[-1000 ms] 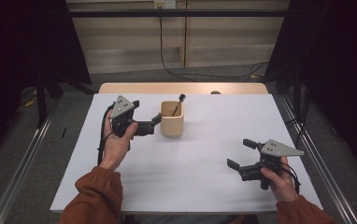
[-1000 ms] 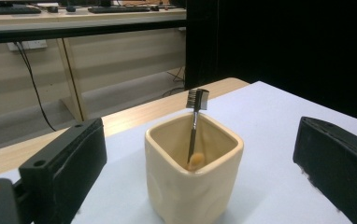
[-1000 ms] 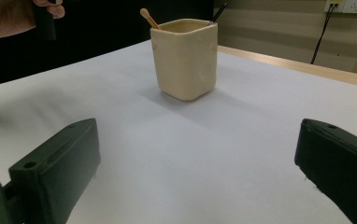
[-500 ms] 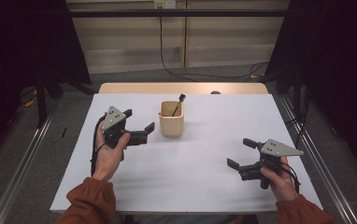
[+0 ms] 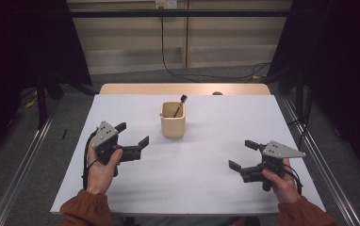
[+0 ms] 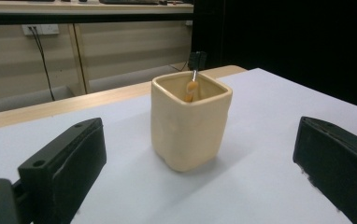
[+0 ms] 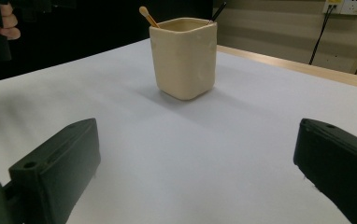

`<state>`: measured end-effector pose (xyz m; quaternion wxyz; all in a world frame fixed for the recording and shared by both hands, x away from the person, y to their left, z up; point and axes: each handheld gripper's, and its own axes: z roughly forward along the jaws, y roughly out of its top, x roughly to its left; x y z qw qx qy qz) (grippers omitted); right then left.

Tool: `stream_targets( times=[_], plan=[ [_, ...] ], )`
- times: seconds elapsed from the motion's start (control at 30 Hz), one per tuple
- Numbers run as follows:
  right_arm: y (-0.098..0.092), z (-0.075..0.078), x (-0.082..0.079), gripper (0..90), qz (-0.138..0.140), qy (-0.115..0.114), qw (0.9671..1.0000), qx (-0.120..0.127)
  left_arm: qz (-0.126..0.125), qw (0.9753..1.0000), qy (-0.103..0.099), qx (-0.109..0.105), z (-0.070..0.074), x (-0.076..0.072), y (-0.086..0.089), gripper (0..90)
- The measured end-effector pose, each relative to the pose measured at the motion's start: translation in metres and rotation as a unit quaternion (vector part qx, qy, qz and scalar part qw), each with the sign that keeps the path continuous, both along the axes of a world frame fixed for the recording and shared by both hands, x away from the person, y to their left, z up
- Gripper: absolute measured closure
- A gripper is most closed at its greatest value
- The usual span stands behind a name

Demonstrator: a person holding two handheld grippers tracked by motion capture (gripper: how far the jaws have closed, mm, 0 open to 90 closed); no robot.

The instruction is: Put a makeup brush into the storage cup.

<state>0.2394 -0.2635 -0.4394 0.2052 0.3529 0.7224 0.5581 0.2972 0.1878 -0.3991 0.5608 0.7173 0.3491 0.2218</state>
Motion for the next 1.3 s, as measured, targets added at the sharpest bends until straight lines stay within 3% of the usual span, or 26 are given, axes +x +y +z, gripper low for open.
stream_targets(
  times=[0.37,0.9,1.07,1.3],
  plan=[
    [-0.002,0.0,-0.002,0.1,-0.004,0.001,1.0,0.001,0.005,0.9998,0.014,-0.011,-0.01,-0.019,0.011,2.5],
    [-0.004,-0.001,-0.005,0.1,-0.01,0.002,0.9999,-0.001,0.011,0.9997,0.022,0.0,-0.017,-0.047,0.02,2.0],
    [-0.007,0.001,-0.01,0.2,-0.014,-0.002,0.9999,-0.003,0.013,0.9995,0.028,-0.011,-0.021,-0.056,0.026,2.0],
    [-0.012,0.002,-0.015,0.1,-0.018,-0.007,0.9998,-0.003,0.016,0.9994,0.028,-0.013,-0.025,-0.057,0.028,2.0]
  ],
)
